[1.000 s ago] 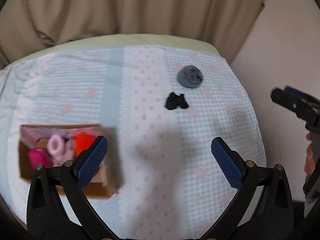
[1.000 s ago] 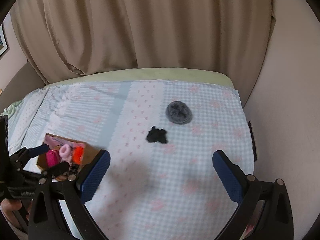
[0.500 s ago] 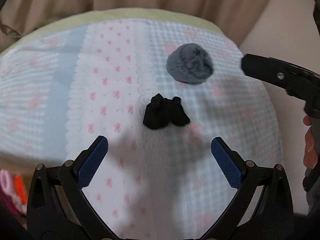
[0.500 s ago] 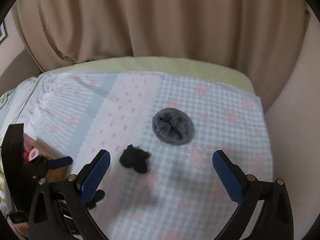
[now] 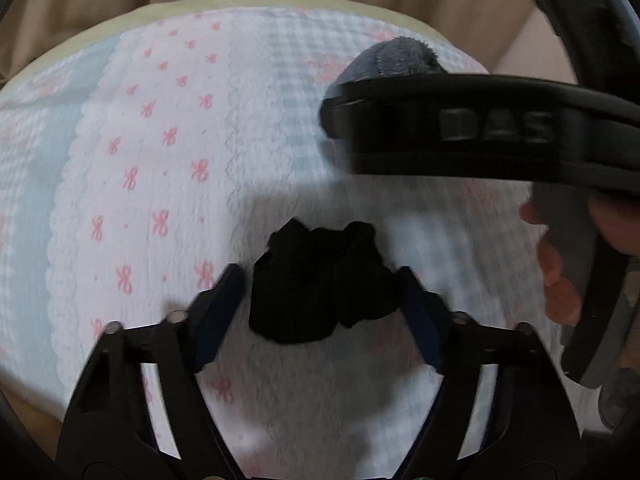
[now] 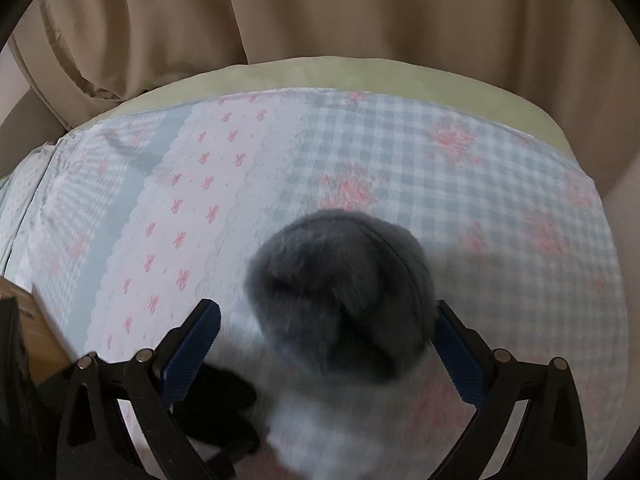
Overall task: Organize soft objects
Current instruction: 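Grasp the black hair tie with the left tool while the right tool grasps the grey fuzzy ball, then carry the hair tie over the box with the left tool while the right tool carries the grey ball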
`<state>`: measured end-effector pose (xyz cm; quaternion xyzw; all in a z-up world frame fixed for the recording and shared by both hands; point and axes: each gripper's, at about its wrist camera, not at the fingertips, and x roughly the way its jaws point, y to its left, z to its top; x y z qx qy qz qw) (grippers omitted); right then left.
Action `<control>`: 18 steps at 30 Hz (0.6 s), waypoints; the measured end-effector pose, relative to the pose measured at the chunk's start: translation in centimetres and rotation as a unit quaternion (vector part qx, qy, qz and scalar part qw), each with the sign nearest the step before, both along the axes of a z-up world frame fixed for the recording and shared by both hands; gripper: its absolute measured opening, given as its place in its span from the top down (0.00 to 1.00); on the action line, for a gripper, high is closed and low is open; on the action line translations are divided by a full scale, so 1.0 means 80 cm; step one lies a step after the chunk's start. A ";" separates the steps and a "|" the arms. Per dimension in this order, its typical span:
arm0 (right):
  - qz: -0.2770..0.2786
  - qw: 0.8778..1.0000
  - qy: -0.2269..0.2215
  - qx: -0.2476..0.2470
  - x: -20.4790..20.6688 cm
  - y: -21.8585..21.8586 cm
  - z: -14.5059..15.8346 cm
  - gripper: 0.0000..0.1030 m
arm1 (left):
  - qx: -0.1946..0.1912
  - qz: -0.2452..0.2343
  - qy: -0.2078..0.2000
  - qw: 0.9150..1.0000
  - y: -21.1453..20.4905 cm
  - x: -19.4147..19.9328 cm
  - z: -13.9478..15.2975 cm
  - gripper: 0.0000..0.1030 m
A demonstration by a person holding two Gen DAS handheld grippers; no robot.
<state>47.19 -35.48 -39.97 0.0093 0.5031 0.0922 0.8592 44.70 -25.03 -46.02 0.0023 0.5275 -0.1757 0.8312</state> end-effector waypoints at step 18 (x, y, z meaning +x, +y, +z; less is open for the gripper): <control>-0.015 0.999 -0.017 -0.024 0.002 -0.008 0.020 0.54 | -0.017 0.040 -0.006 0.999 0.042 0.003 0.056 0.75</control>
